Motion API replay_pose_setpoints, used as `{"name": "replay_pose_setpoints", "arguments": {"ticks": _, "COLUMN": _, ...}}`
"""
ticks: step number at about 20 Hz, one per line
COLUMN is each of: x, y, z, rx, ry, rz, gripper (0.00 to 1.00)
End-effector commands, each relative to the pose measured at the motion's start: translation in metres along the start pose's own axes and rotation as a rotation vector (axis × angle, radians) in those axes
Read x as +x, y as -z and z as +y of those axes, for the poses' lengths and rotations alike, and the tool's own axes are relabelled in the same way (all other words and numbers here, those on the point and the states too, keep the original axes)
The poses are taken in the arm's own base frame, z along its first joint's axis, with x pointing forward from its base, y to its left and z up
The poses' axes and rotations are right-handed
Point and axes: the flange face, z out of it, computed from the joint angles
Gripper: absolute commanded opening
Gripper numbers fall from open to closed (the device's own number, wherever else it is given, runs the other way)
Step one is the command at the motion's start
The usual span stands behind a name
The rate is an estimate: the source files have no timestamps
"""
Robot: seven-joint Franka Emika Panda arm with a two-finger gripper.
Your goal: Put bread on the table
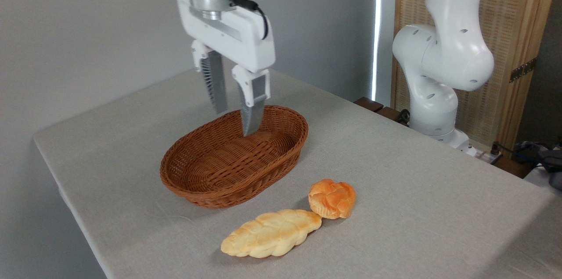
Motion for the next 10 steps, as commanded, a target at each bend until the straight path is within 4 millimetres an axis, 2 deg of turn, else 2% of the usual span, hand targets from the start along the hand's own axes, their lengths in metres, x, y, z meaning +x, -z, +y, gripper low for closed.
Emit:
{"name": "replay_pose_setpoints", "arguments": {"ticks": 1, "x": 0.023, "y": 0.008, "z": -0.013, "rx": -0.007, "ry": 0.080, "rz": 0.000, "gripper": 1.00}}
{"name": "replay_pose_setpoints", "arguments": {"ticks": 5, "x": 0.040, "y": 0.001, "z": 0.002, "rx": -0.005, "ry": 0.072, "rz": -0.017, "gripper": 1.00}}
{"name": "replay_pose_setpoints", "arguments": {"ticks": 10, "x": 0.043, "y": -0.002, "z": 0.007, "rx": -0.008, "ry": 0.072, "rz": -0.024, "gripper": 1.00}}
